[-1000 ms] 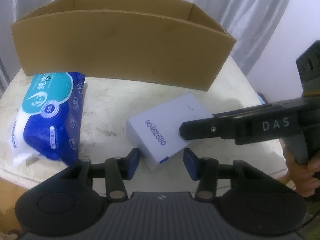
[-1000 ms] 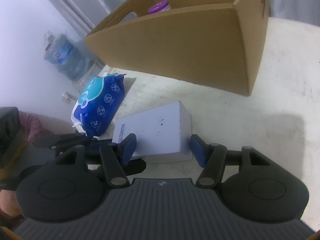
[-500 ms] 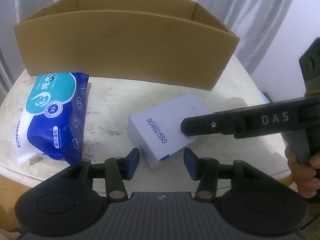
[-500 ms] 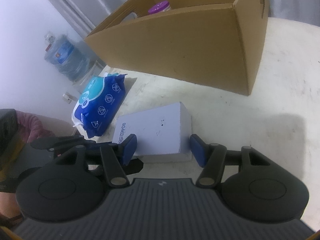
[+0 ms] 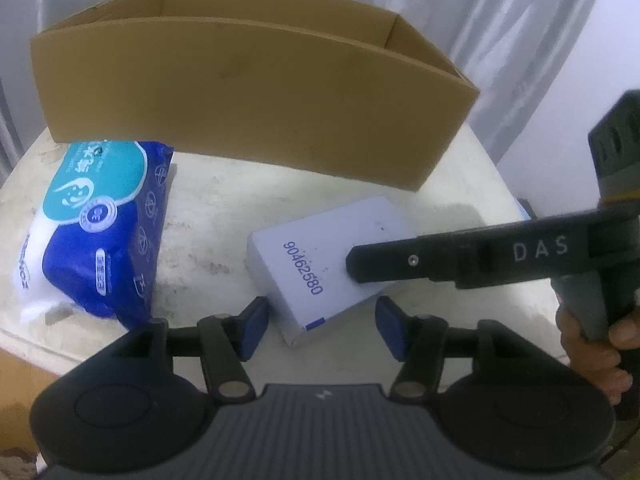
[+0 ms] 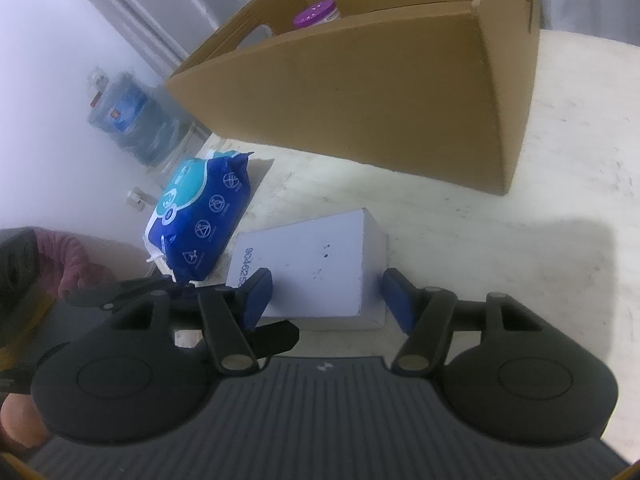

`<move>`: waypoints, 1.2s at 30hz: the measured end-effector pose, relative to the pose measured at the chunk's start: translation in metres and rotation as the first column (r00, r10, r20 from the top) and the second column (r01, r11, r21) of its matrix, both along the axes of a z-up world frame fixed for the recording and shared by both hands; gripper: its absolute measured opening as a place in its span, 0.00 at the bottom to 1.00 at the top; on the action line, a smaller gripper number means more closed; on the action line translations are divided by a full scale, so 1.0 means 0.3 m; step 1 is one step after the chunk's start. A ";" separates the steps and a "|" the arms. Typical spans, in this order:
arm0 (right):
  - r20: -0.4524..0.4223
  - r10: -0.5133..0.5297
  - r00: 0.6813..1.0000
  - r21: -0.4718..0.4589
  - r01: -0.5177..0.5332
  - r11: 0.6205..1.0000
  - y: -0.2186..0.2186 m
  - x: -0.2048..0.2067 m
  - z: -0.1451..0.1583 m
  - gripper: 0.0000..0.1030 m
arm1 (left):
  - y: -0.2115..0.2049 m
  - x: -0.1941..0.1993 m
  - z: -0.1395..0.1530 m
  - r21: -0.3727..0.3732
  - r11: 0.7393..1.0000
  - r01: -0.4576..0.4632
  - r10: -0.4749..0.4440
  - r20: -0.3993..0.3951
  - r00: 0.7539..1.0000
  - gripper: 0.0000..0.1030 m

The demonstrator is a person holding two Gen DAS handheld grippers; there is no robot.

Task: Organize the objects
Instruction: 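Close the right gripper on the white box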

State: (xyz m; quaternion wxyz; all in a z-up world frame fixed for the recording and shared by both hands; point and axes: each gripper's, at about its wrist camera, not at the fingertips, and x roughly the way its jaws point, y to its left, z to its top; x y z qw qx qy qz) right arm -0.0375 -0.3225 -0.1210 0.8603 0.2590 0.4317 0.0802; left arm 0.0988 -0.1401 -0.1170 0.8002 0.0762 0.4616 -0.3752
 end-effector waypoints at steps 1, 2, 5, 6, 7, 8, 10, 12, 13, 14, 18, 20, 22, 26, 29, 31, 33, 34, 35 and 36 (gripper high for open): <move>0.001 0.008 1.000 -0.003 -0.008 1.000 0.002 -0.004 0.001 0.60 | 0.003 -0.010 0.004 0.000 1.000 0.000 0.000 -0.004 1.000 0.58; 0.002 0.018 1.000 -0.005 -0.018 1.000 0.004 -0.008 0.002 0.61 | 0.003 -0.027 0.008 0.000 1.000 0.002 -0.002 -0.013 1.000 0.58; 0.000 0.038 0.999 -0.009 -0.038 0.999 0.006 -0.023 0.005 0.61 | -0.002 -0.055 0.014 -0.006 1.000 0.016 -0.016 -0.034 0.999 0.58; -0.001 0.045 0.999 -0.010 -0.045 0.999 0.005 -0.029 0.006 0.61 | -0.004 -0.062 0.014 -0.009 1.000 0.023 -0.023 -0.040 0.999 0.57; -0.001 0.048 0.999 -0.008 -0.048 0.999 0.003 -0.034 0.006 0.61 | -0.005 -0.064 0.018 -0.011 0.999 0.030 -0.031 -0.045 0.999 0.56; -0.002 0.049 0.999 -0.004 -0.049 0.999 0.000 -0.038 0.005 0.61 | -0.007 -0.055 0.022 -0.012 0.999 0.032 -0.032 -0.048 0.998 0.55; -0.001 0.043 0.999 0.008 -0.043 0.999 -0.007 -0.039 0.003 0.61 | -0.009 -0.090 0.026 -0.023 1.000 0.021 -0.022 -0.041 0.999 0.54; 0.002 0.032 0.999 0.018 -0.032 0.999 -0.013 -0.038 0.004 0.60 | -0.012 -0.093 0.041 -0.038 0.999 0.032 -0.034 -0.042 0.999 0.55; 0.006 0.029 1.000 0.018 -0.029 0.999 -0.013 -0.037 0.007 0.60 | -0.018 -0.100 0.044 -0.039 0.999 0.034 -0.036 -0.038 0.999 0.56; 0.007 0.027 1.000 0.017 -0.027 0.999 -0.014 -0.034 0.009 0.60 | -0.024 -0.107 0.048 -0.041 0.998 0.038 -0.039 -0.028 0.999 0.56; -0.001 0.021 1.000 0.010 -0.021 1.000 -0.008 -0.025 0.006 0.60 | -0.055 -0.133 0.044 -0.035 0.998 0.058 -0.057 0.011 0.998 0.58; -0.001 0.016 1.000 0.014 -0.016 1.000 -0.006 -0.023 0.003 0.60 | -0.073 -0.158 0.042 -0.036 0.997 0.062 -0.062 0.014 0.998 0.59; -0.001 0.007 1.000 0.023 -0.007 1.000 -0.010 -0.022 0.001 0.60 | -0.084 -0.195 0.040 -0.032 0.997 0.070 -0.069 0.031 0.997 0.59; -0.002 0.003 1.000 0.031 -0.003 1.000 -0.012 -0.019 -0.001 0.60 | -0.102 -0.206 0.032 -0.032 0.996 0.084 -0.082 0.056 0.995 0.59; -0.002 0.000 1.000 0.032 0.000 0.999 -0.013 -0.020 -0.002 0.60 | -0.086 -0.239 0.032 -0.029 0.995 0.091 -0.089 0.061 0.994 0.58; -0.006 -0.003 1.000 0.034 0.003 0.999 -0.015 -0.022 -0.005 0.60 | -0.098 -0.284 0.032 -0.025 0.995 0.101 -0.099 0.072 0.992 0.57; -0.009 -0.007 1.000 0.037 0.007 0.999 -0.018 -0.027 -0.006 0.60 | -0.110 -0.329 0.029 -0.028 0.994 0.107 -0.105 0.071 0.992 0.56; -0.010 -0.008 1.000 0.041 0.009 0.999 -0.019 -0.030 -0.008 0.60 | -0.116 -0.346 0.027 -0.030 0.994 0.109 -0.107 0.068 0.992 0.56; -0.013 -0.011 1.000 0.045 0.011 0.999 -0.021 -0.031 -0.009 0.60 | -0.122 -0.365 0.025 -0.031 0.993 0.110 -0.108 0.067 0.992 0.56; -0.014 -0.012 1.000 0.047 0.012 0.999 -0.021 -0.032 -0.011 0.60 | -0.131 -0.388 0.022 -0.034 0.993 0.111 -0.109 0.066 0.992 0.56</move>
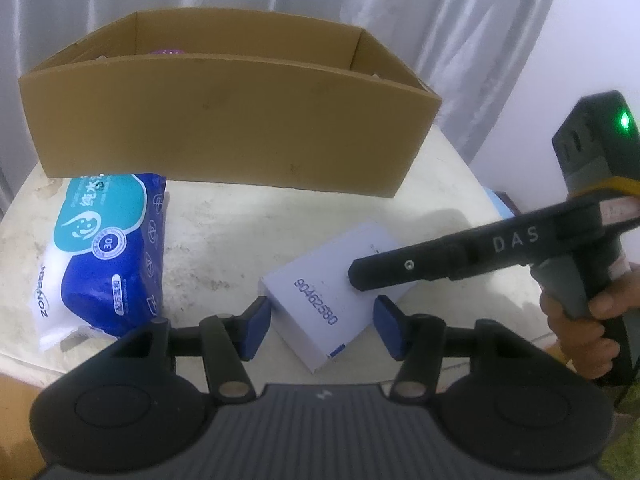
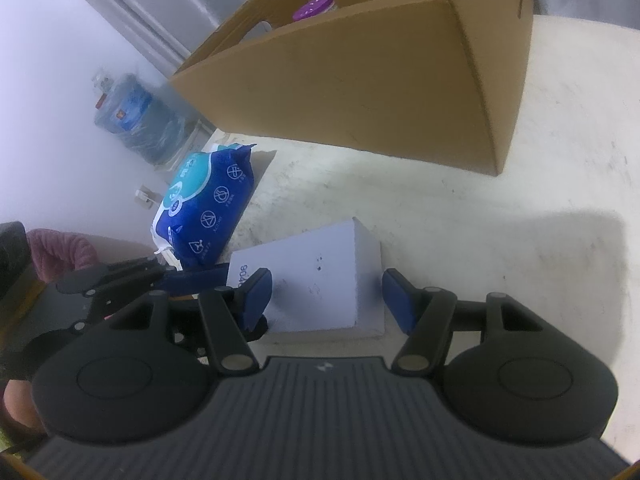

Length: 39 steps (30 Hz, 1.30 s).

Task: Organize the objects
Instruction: 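Close the right gripper on the white box, then lift the white box with the right gripper and carry it over the cardboard box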

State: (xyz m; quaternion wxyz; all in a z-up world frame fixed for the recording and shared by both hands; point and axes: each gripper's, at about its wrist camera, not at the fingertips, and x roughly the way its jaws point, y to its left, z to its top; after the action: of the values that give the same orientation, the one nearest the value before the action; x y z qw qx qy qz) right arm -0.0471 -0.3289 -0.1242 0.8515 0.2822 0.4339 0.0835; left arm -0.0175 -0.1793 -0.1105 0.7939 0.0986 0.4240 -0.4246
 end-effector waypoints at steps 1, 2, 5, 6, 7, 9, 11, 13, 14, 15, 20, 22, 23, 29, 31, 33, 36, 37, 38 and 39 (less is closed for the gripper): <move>0.000 0.000 1.000 0.001 0.000 1.000 0.002 -0.001 -0.001 0.60 | -0.006 -0.016 -0.003 -0.001 1.000 0.001 -0.001 -0.002 1.000 0.56; -0.002 0.000 1.000 0.001 0.000 1.000 0.002 -0.001 -0.002 0.60 | -0.016 -0.033 -0.005 -0.003 1.000 0.001 -0.001 -0.005 1.000 0.56; -0.004 0.001 1.000 0.000 -0.001 1.000 0.006 -0.001 -0.004 0.60 | -0.040 -0.086 -0.012 -0.007 1.000 0.003 -0.003 -0.016 1.000 0.56; -0.004 0.002 1.000 -0.002 -0.002 1.000 0.007 -0.001 -0.004 0.60 | -0.050 -0.110 -0.015 -0.004 1.000 0.005 -0.005 -0.022 1.000 0.56; -0.004 0.002 1.000 -0.003 -0.002 1.000 0.008 -0.001 -0.005 0.60 | -0.070 -0.109 -0.022 -0.001 1.000 0.007 -0.007 -0.023 1.000 0.56; -0.005 0.001 1.000 0.000 -0.001 1.000 0.007 -0.001 -0.007 0.60 | -0.089 -0.152 -0.031 0.002 1.000 0.010 -0.010 -0.024 1.000 0.56; -0.004 0.003 1.000 -0.003 -0.003 1.000 0.007 -0.001 -0.006 0.60 | -0.106 -0.184 -0.038 0.009 1.000 0.017 -0.017 -0.025 1.000 0.56; -0.003 0.002 1.000 -0.006 -0.002 1.000 0.008 -0.001 -0.005 0.60 | -0.137 -0.228 -0.049 0.020 1.000 0.021 -0.020 -0.026 0.999 0.57; -0.003 0.002 1.000 -0.006 -0.002 1.000 0.009 -0.002 -0.005 0.60 | -0.185 -0.262 -0.053 0.030 0.999 0.022 -0.021 -0.024 0.999 0.57; -0.003 0.001 1.000 -0.006 -0.001 1.000 0.009 -0.003 -0.005 0.60 | -0.200 -0.281 -0.057 0.041 0.999 0.022 -0.021 -0.022 1.000 0.56; 0.000 0.004 1.000 -0.012 -0.004 1.000 0.011 -0.004 -0.004 0.61 | -0.285 -0.397 -0.074 0.066 0.998 0.019 -0.019 -0.011 1.000 0.57; 0.005 0.005 1.000 -0.015 -0.005 1.000 0.012 -0.007 -0.003 0.61 | -0.311 -0.437 -0.081 0.067 0.998 0.018 -0.018 -0.010 1.000 0.58; 0.007 0.004 1.000 -0.016 -0.004 1.000 0.014 -0.009 -0.003 0.61 | -0.328 -0.463 -0.085 0.067 0.998 0.016 -0.015 -0.009 1.000 0.58; 0.022 0.007 1.000 -0.031 -0.006 1.000 0.026 -0.014 -0.003 0.61 | -0.437 -0.600 -0.097 0.072 0.997 0.003 -0.003 0.008 1.000 0.60; 0.022 0.007 1.000 -0.035 -0.006 0.999 0.027 -0.014 -0.002 0.61 | -0.467 -0.650 -0.101 0.068 0.998 -0.005 0.004 0.012 1.000 0.60; 0.028 0.009 1.000 -0.050 -0.007 0.999 0.033 -0.015 0.003 0.60 | -0.492 -0.693 -0.103 0.063 0.998 0.012 -0.012 0.010 1.000 0.60; 0.038 0.013 0.999 -0.070 -0.010 0.997 0.042 -0.013 0.015 0.60 | -0.538 -0.725 -0.106 0.056 0.998 0.017 -0.018 0.021 1.000 0.59; 0.042 0.013 0.999 -0.073 -0.010 0.997 0.042 -0.013 0.020 0.60 | -0.545 -0.742 -0.105 0.054 0.998 0.017 -0.018 0.023 1.000 0.59; 0.045 0.011 0.999 -0.074 -0.008 0.997 0.041 -0.012 0.024 0.60 | -0.557 -0.764 -0.102 0.050 0.999 0.015 -0.017 0.026 1.000 0.59; 0.048 0.009 0.999 -0.074 -0.006 0.997 0.040 -0.012 0.029 0.60 | -0.570 -0.787 -0.098 0.046 0.999 0.014 -0.015 0.028 0.999 0.59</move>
State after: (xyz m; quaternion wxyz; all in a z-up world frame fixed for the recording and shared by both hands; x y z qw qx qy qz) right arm -0.0508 -0.3170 -0.1156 0.8713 0.2470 0.4170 0.0775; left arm -0.2537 -0.3503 -0.1399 0.7944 0.1259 0.4215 -0.4190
